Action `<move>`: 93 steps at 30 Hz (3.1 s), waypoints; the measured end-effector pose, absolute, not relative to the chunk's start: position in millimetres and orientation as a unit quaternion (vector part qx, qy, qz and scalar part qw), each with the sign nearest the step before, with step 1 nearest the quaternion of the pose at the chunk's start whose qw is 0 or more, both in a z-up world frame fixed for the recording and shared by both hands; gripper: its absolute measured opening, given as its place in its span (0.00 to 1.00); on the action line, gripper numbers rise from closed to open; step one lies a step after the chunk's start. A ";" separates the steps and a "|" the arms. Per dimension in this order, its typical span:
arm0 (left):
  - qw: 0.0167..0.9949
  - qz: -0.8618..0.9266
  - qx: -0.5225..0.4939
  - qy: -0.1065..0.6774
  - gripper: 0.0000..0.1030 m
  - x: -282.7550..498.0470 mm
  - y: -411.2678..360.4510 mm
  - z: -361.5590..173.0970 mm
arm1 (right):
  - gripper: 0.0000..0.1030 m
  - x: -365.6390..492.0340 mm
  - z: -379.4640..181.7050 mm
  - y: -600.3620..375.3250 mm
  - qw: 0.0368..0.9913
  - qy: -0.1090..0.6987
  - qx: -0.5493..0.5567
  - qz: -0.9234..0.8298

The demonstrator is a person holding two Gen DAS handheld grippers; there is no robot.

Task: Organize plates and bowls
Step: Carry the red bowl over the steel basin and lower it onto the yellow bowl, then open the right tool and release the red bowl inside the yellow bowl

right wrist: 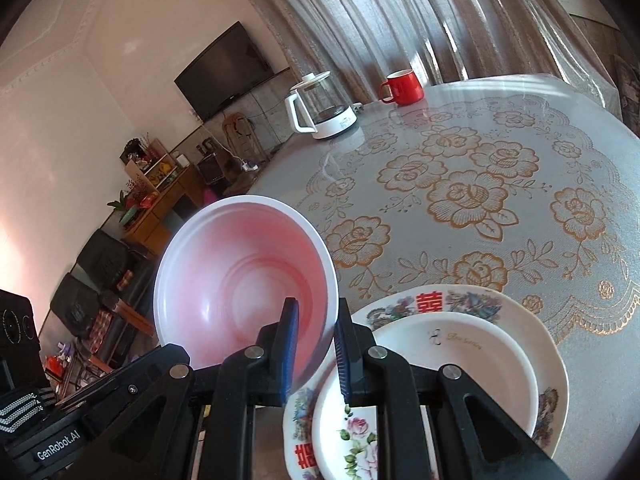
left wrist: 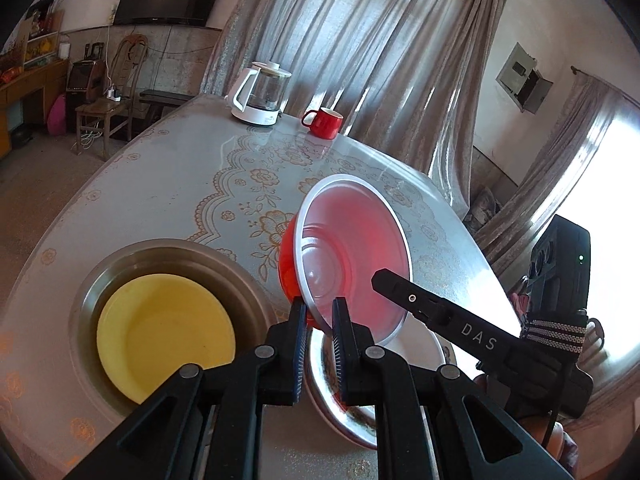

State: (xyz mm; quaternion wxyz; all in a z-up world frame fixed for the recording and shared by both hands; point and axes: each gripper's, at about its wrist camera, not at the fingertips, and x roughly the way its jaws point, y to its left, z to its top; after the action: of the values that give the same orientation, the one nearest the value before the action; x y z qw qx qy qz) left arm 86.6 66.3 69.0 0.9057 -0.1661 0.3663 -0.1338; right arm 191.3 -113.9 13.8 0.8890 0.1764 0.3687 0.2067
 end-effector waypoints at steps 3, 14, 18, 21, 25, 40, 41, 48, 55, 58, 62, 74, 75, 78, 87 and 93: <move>0.908 -0.123 -0.173 0.362 0.12 78.7 79.5 68.2 | 0.16 187.1 14.7 -99.4 0.886 0.371 0.169 0.220; 0.910 -0.079 -0.198 0.355 0.12 56.4 128.1 53.2 | 0.16 177.3 12.6 -40.3 0.877 0.382 0.131 0.261; 0.906 -0.063 -0.207 0.363 0.12 53.8 142.9 41.7 | 0.16 173.6 4.9 -20.9 0.875 0.389 0.115 0.265; 0.904 -0.051 -0.212 0.367 0.12 52.0 150.5 34.7 | 0.16 170.8 -0.8 -8.3 0.873 0.396 0.099 0.267; 0.901 -0.042 -0.220 0.373 0.12 51.1 160.0 26.1 | 0.16 169.1 -6.3 5.3 0.872 0.403 0.080 0.268; 0.889 -0.017 -0.233 0.395 0.12 53.1 173.4 5.6 | 0.18 157.3 -16.3 30.6 0.874 0.402 0.032 0.270; 0.889 -0.016 -0.232 0.395 0.12 53.1 173.6 5.8 | 0.18 156.8 -16.9 31.4 0.874 0.402 0.032 0.271; 0.890 -0.013 -0.228 0.396 0.12 55.2 170.8 5.6 | 0.18 153.9 -20.3 33.8 0.875 0.403 0.022 0.269; 0.890 -0.013 -0.224 0.398 0.12 54.1 170.2 5.0 | 0.18 151.0 -21.8 32.8 0.875 0.403 0.024 0.268; 0.890 -0.012 -0.224 0.398 0.12 54.2 170.1 5.2 | 0.18 149.6 -21.3 33.1 0.876 0.401 0.021 0.267; 0.890 -0.011 -0.222 0.399 0.12 54.3 169.0 4.8 | 0.18 147.5 -20.4 33.4 0.878 0.397 0.015 0.266; 0.889 -0.010 -0.218 0.403 0.12 55.5 165.4 4.0 | 0.18 143.6 -19.6 32.2 0.881 0.393 0.012 0.262; 0.889 -0.009 -0.217 0.404 0.12 56.2 165.2 4.3 | 0.18 143.7 -19.7 31.5 0.881 0.393 0.012 0.262; 0.888 -0.009 -0.217 0.404 0.13 56.5 164.3 4.1 | 0.18 143.5 -19.9 30.3 0.881 0.393 0.013 0.262; 0.888 -0.010 -0.218 0.405 0.17 56.9 163.2 3.5 | 0.20 144.9 -21.3 29.1 0.881 0.396 0.012 0.257; 0.889 -0.011 -0.218 0.403 0.17 54.7 163.1 3.6 | 0.21 144.1 -22.4 26.7 0.881 0.399 0.014 0.254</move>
State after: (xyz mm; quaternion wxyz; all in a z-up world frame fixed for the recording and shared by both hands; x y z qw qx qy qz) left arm 54.7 163.1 3.6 0.8887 -0.2184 0.4029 -0.0107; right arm 144.1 26.8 -22.4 0.8810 0.0142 0.3986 0.2545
